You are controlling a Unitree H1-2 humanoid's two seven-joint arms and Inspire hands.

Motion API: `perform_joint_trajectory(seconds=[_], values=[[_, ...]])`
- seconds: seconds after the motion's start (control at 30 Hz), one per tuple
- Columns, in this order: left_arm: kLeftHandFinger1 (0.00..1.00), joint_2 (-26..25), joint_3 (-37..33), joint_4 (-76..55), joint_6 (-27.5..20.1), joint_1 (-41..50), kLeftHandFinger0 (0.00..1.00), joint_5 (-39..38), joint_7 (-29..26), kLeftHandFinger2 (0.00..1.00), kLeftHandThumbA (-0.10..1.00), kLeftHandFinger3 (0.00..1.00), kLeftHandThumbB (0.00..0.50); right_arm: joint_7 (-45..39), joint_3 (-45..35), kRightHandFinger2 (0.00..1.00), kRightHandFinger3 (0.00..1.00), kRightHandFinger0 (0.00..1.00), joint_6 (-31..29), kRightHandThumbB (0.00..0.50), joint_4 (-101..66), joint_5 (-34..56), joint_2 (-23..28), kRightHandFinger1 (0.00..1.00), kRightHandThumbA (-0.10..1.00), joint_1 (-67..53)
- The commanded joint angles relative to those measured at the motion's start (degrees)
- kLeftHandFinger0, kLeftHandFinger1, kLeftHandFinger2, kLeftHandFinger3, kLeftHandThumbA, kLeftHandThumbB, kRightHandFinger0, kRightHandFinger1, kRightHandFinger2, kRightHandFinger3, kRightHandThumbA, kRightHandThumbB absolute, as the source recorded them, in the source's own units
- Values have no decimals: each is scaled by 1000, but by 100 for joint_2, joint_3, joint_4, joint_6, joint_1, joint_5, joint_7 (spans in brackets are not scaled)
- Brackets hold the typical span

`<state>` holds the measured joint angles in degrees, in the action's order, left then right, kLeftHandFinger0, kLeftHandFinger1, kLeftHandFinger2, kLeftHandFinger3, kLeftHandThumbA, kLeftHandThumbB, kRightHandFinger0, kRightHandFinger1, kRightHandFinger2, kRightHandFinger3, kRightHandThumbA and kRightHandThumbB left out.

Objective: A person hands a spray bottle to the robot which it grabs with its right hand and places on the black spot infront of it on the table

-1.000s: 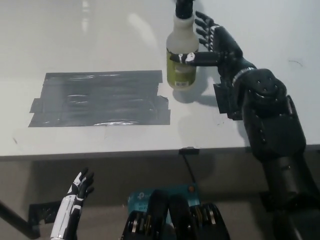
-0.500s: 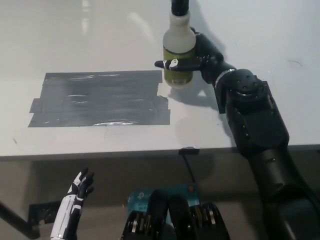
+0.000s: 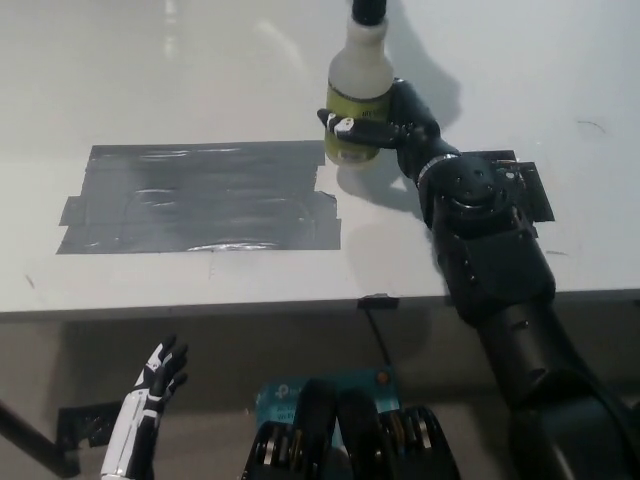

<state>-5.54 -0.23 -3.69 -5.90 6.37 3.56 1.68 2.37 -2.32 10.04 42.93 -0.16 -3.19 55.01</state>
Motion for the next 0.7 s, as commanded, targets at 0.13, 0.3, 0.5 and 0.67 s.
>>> perform_joint_trajectory(seconds=[0.13, 0.3, 0.5, 0.67], values=[[1000, 5, -10, -187, -81, -4, 1000, -21, 16, 1000, 986, 1000, 23, 878, -117, 160, 139, 0, -1222, 380, -742, -272, -34, 0, 457, 244], [1000, -17, -11, -200, -58, 9, 1000, -21, 33, 1000, 1000, 1000, 45, 857, -88, 370, 108, 0, -1152, 400, -1252, -430, 258, 132, 546, 18], [1000, -43, 42, -153, -142, 13, 1000, -78, 32, 1000, 1000, 1000, 0, 866, -26, 465, 205, 46, -1262, 389, -1422, -676, 695, 263, 554, -274], [1000, -48, 60, -126, -224, 56, 1000, -66, 21, 1000, 1000, 1000, 4, 1083, -123, 516, 227, 70, -1590, 399, -1009, -721, 1003, 324, 498, -533]])
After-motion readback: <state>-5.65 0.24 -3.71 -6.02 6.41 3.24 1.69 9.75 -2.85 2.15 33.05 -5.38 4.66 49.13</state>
